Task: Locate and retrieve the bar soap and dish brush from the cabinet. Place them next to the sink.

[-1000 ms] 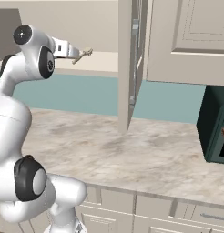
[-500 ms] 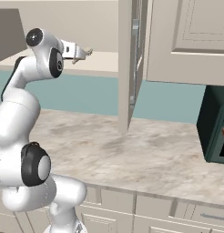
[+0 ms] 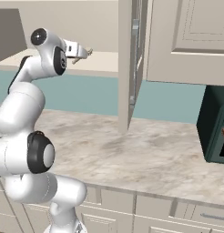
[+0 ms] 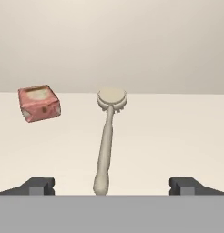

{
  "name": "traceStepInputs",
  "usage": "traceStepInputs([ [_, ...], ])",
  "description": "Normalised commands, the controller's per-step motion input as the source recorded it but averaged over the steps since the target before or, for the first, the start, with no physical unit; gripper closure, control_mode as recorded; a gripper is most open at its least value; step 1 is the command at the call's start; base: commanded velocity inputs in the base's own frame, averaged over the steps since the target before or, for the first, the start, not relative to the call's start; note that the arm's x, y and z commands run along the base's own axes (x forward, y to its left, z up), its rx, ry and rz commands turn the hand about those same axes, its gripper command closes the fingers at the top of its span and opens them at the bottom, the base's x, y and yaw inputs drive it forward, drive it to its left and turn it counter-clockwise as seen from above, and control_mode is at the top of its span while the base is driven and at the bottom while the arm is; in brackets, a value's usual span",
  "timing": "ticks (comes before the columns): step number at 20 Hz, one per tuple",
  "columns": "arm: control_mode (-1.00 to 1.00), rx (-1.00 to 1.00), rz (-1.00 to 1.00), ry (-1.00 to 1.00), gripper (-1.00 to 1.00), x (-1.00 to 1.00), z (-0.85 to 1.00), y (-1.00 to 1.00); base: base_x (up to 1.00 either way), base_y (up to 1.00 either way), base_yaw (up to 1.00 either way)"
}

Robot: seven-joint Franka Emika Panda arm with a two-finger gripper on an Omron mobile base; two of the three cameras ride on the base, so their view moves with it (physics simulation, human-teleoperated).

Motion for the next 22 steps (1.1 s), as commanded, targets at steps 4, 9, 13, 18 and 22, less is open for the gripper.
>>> traceStepInputs([
  [4,-1.0,-0.01,0.0,0.05,-1.0,0.26,-0.05,0.02,0.0,0.0,0.0],
  [9,-1.0,-0.01,0.0,0.04,-1.0,0.3,-0.09,0.0,0.0,0.0,0.0],
  [13,-1.0,0.0,0.0,0.01,-1.0,0.3,-0.13,0.0,0.0,0.0,0.0],
  [18,-1.0,0.0,0.0,0.04,-1.0,0.26,-0.18,0.0,0.0,0.0,0.0],
  [22,-1.0,0.0,0.0,0.02,-1.0,0.21,-0.13,0.0,0.0,0.0,0.0],
])
